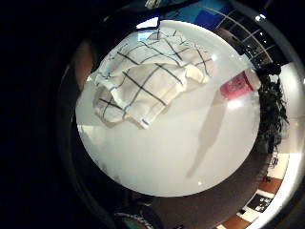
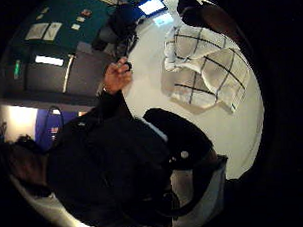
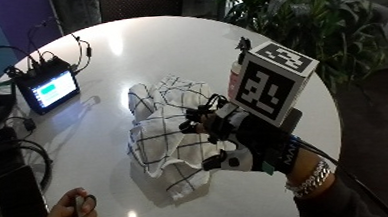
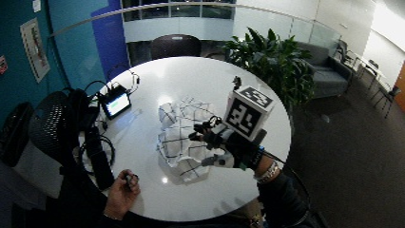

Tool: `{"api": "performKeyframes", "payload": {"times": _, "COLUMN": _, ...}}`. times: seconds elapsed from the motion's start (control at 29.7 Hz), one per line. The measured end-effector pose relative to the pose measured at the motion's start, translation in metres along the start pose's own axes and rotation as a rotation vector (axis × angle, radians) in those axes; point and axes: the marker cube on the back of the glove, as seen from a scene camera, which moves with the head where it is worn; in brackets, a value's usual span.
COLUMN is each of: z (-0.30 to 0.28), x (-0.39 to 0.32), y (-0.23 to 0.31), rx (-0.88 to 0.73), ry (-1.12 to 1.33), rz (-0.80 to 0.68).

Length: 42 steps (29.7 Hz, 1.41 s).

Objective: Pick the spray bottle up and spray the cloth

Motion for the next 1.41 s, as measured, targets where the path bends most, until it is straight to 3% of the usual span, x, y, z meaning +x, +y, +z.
{"api": "performKeyframes", "payload": {"times": 0.57, "z": 0.003, "x": 0.011, "y": -0.002, "rx": -0.018, "ry": -0.018, "rz": 0.049}}
{"api": "performKeyframes", "payload": {"times": 0.98, "z": -0.003, "x": 0.061, "y": -0.002, "rx": 0.024, "ry": 0.074, "rz": 0.207}}
{"api": "performKeyframes", "payload": {"times": 1.11, "z": -0.011, "x": 0.090, "y": -0.007, "rx": 0.109, "ry": 0.087, "rz": 0.306}}
{"api": "performKeyframes", "payload": {"times": 1.41, "z": -0.041, "x": 0.162, "y": -0.024, "rx": 0.516, "ry": -0.021, "rz": 0.589}}
